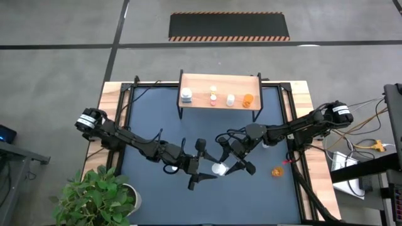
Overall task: Pick and place medicine bottles onto shelf by color
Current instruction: Put the white pill bottle on the shelf
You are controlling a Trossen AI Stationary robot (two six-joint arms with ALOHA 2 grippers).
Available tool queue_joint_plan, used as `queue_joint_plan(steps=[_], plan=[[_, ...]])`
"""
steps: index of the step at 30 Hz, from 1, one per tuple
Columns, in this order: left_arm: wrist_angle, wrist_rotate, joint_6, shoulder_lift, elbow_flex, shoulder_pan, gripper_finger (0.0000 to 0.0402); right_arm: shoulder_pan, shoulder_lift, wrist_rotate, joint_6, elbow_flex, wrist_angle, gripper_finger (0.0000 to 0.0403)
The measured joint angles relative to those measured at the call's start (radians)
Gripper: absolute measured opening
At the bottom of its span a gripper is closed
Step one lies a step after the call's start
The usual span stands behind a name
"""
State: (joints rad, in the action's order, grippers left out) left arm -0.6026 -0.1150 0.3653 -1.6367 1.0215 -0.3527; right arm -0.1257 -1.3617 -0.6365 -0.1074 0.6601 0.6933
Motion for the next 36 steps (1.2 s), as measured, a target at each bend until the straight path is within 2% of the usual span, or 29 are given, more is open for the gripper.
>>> queue_joint_plan(steps=[3, 11, 17, 28, 36], plan=[[0.000, 0.001, 0.000, 0.000, -0.001, 0.003, 0.0226, 0.000, 0.000, 0.000, 0.000, 0.000, 0.000, 0.0197], [0.000, 0.004, -0.015, 0.000, -0.004, 0.008, 0.0152, 0.000, 0.000, 0.003, 0.002, 0.000, -0.002, 0.0198], [-0.002, 0.005, -0.020, 0.000, -0.005, 0.008, 0.0160, -0.001, 0.000, 0.006, -0.017, 0.001, 0.000, 0.0205], [0.001, 0.006, -0.019, 0.001, -0.005, 0.008, 0.0168, 0.001, 0.000, 0.018, -0.052, 0.006, -0.001, 0.0293], [0.026, -0.026, -0.020, 0.002, 0.015, 0.009, 0.0168, 0.026, 0.063, 0.014, -0.080, 0.006, -0.083, 0.0288]])
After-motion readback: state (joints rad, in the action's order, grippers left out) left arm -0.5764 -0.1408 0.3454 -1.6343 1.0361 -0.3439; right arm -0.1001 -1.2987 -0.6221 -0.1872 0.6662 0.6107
